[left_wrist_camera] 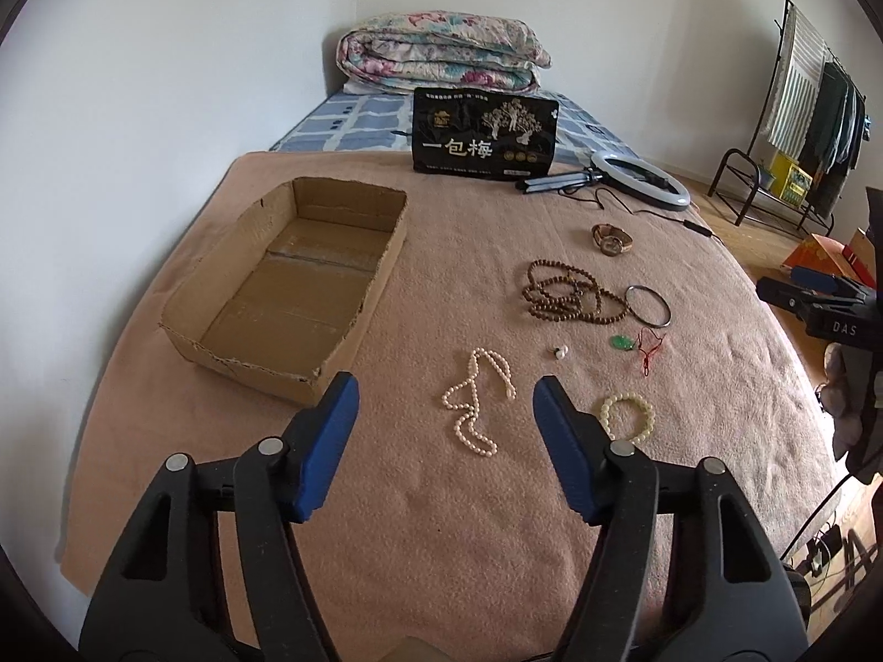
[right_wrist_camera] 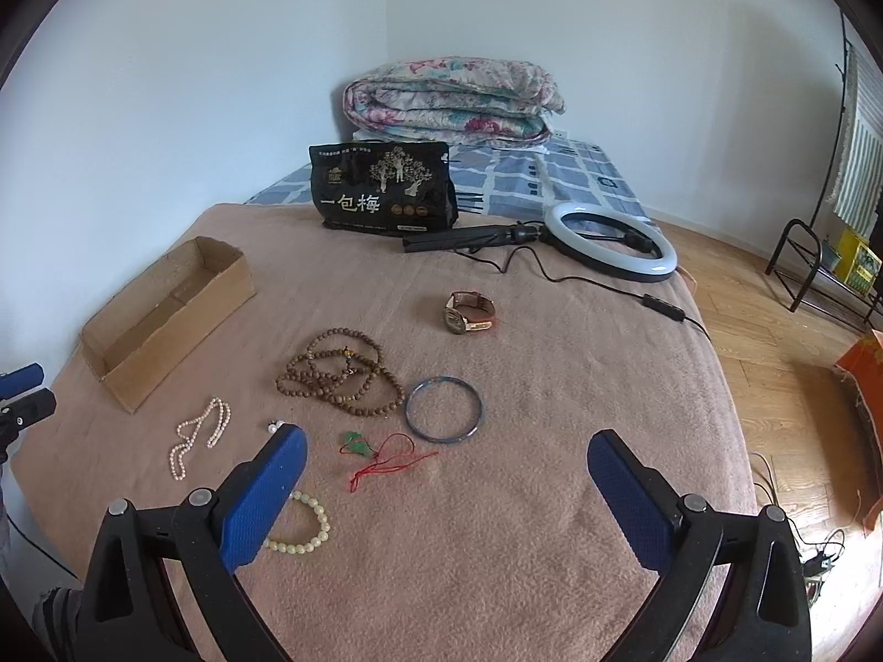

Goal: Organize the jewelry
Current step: 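Close the left tool on the pearl necklace while the right tool approaches the brown bead strand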

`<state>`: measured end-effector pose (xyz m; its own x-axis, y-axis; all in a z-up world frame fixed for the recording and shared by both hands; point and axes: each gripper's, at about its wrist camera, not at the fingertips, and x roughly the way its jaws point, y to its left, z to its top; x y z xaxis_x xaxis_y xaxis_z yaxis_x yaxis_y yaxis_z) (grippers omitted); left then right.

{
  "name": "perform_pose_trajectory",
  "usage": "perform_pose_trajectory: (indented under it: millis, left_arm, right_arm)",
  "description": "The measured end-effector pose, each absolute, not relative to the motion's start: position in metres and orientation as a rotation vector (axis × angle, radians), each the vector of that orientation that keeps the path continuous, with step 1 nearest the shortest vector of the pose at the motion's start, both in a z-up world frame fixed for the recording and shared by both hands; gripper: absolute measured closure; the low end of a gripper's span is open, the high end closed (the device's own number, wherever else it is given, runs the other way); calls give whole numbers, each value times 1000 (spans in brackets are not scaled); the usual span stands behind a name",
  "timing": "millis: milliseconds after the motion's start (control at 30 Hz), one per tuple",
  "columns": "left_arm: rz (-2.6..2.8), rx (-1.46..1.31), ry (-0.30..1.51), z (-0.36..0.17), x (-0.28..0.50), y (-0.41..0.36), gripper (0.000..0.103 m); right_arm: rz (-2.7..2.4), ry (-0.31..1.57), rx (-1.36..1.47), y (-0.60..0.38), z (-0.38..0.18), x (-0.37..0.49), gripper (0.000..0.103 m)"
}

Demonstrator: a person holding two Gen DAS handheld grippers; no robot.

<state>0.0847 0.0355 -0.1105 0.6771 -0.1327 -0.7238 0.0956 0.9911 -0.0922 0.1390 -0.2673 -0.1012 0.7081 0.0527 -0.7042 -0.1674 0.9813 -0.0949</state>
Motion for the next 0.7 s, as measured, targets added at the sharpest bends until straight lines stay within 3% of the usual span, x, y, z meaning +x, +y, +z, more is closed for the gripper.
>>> perform_pose_trajectory:
  millis: [167,700]
  left_arm:
    - [-196,-36,873,-130,100,23,44]
    - [-246,-44,1061,-199,167,-14,43]
  right_arm:
    - [193,809,-191,-253,-119,169,0]
    - [410,1000,-293,-199,-198,258,0]
